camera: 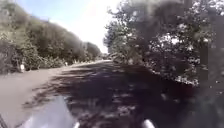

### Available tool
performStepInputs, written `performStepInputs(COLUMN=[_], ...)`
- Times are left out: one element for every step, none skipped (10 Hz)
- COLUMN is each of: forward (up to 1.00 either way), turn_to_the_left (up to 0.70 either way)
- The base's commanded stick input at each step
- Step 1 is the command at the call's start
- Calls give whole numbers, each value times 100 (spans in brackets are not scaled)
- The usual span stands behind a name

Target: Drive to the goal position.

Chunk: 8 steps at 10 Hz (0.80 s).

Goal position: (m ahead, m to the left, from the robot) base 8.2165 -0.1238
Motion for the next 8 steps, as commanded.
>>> performStepInputs(forward=[50, 50, 50, 50, 50, 50, 50, 50], turn_to_the_left=[0, 0, 0, 0, -43, -50, -50, -26])
